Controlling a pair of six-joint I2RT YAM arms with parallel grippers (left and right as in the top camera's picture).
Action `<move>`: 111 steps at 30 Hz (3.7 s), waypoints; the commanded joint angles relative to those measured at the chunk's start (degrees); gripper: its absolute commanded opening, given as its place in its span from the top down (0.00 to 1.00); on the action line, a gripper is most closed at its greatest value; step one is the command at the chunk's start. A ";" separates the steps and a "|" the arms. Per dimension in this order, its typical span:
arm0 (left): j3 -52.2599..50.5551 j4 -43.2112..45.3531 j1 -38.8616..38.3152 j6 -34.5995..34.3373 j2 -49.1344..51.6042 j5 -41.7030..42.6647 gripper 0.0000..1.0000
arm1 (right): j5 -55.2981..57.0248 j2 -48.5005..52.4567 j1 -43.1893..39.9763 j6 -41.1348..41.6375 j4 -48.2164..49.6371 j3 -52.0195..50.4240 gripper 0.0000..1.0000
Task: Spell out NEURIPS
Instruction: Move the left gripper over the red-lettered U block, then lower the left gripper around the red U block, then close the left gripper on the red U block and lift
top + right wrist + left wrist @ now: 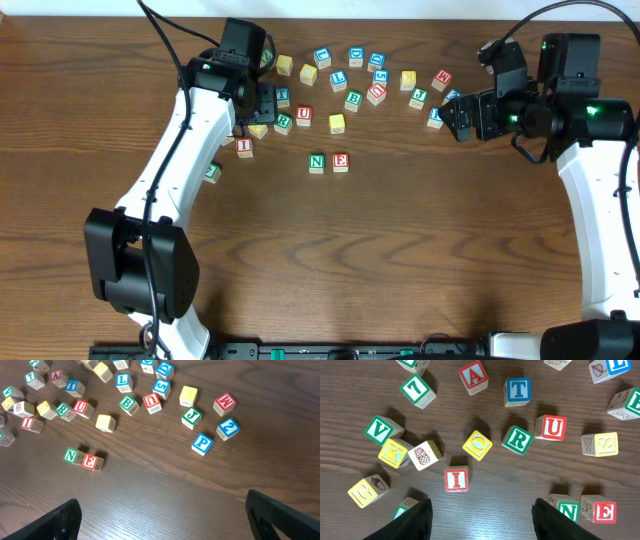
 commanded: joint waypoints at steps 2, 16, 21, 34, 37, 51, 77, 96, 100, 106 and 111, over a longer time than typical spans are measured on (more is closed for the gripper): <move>1.27 -0.39 0.15 1.27 0.35 -0.28 0.37 | -0.74 -0.04 -0.13 0.28 0.02 1.20 0.01; 1.25 -1.29 -0.26 1.22 0.35 -0.28 0.36 | -0.74 -0.04 -0.13 0.31 0.02 1.20 0.01; 1.25 -1.18 -0.26 1.22 0.35 -0.28 0.36 | -0.72 -0.04 -0.13 0.28 0.02 1.20 0.01; 1.25 0.72 -0.68 -0.59 0.46 -0.04 0.36 | -1.20 -0.04 -0.13 0.31 2.84 1.20 0.01; 1.29 2.34 -1.73 -0.63 0.66 -0.04 0.36 | -1.20 -0.04 -0.13 0.31 2.84 1.20 0.01; 15.02 3.56 -8.66 -1.01 16.55 -0.11 0.37 | -1.20 -0.04 -0.13 0.31 2.84 1.20 0.01; 17.14 10.16 -8.66 -6.36 27.56 -6.86 0.42 | -1.20 -0.04 -0.13 0.31 2.84 1.20 0.01; 16.98 10.36 -8.72 -6.34 30.14 -6.34 0.61 | -1.20 -0.04 -0.13 0.31 2.84 1.20 0.01; 16.98 10.14 -8.72 -6.34 29.86 -6.36 0.66 | -1.20 -0.04 -0.13 0.31 2.84 1.20 0.01; 16.98 9.97 -8.72 -6.34 27.56 -6.36 0.70 | -1.20 -0.04 -0.13 0.31 2.84 1.20 0.01; 16.98 9.70 -8.72 -6.34 25.59 -6.36 0.70 | -1.20 -0.04 -0.13 0.31 2.84 1.20 0.01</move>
